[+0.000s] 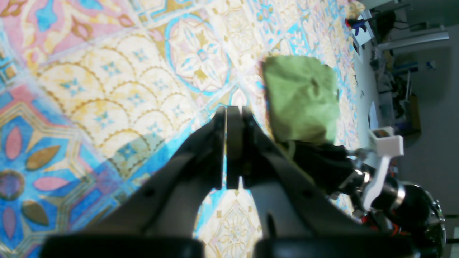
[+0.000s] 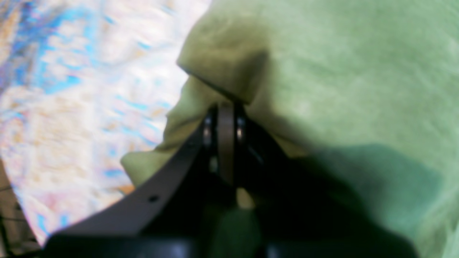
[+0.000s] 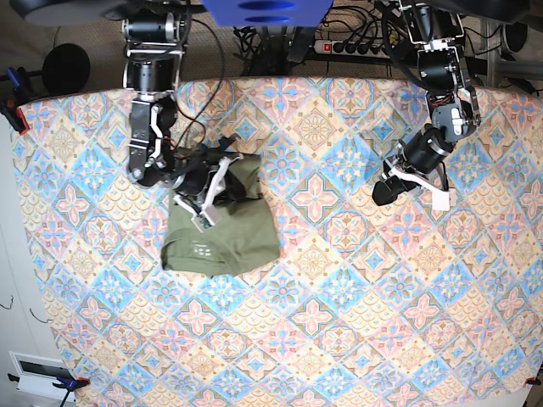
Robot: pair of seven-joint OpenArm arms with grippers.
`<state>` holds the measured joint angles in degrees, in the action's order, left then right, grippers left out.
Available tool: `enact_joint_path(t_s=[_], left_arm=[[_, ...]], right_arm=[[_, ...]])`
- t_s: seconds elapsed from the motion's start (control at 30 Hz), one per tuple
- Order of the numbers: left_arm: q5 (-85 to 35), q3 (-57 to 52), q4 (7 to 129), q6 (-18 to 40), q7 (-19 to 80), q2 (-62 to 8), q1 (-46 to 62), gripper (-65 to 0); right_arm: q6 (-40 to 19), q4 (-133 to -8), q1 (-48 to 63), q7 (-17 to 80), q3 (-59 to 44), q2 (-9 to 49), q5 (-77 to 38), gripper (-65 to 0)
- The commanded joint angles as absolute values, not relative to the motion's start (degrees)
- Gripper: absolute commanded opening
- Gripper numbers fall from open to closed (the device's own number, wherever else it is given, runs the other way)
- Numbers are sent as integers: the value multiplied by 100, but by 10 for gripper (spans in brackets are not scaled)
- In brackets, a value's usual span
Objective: Layout the t-shirt on the table in an organized manner, then fold the t-shirt properly
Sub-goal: 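Drag the folded bundle with the right gripper toward the table edge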
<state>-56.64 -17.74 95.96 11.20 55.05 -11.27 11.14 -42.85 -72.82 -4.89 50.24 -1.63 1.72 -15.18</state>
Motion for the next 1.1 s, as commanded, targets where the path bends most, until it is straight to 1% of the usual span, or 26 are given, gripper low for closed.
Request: enact_joint_path(t_s=[0.0, 0.2, 0.33, 0.5, 0.6, 0.73, 0.9, 1.07], left_arm=[[-5771, -1771, 9719, 1182, 5420, -1165, 1042, -650], [-5771, -1754, 9719, 1182, 5420, -1165, 1042, -650], [-5771, -1754, 9719, 1182, 5411, -1165, 1042, -650], [-5771, -1745, 9710, 1182, 5411, -1156, 1042, -650], [-5771, -1745, 9701, 1182, 5411, -1156, 1042, -650], [-5771, -1754, 9710, 1182, 5411, -1156, 1042, -650], [-5771, -1780, 9710, 1182, 5411, -1156, 1042, -650], [-5771, -1780, 9710, 1182, 5411, -1156, 1042, -650]], right_arm=[[-4000, -7266, -470, 5525, -207, 382, -857, -650], [-4000, -7275, -470, 5499, -207, 998, -857, -650], [-4000, -7275, -699, 5490, -215, 1235, -857, -650], [-4000, -7240, -901, 5516, -470, 1244, -857, -650], [-4000, -7213, -954, 5516, -470, 1244, -857, -650], [-4000, -7204, -1332, 5516, -453, 1218, -840, -650], [-4000, -7160, -1385, 5525, -453, 831, -831, -650], [-4000, -7160, -1376, 5525, -453, 708, -831, -650]])
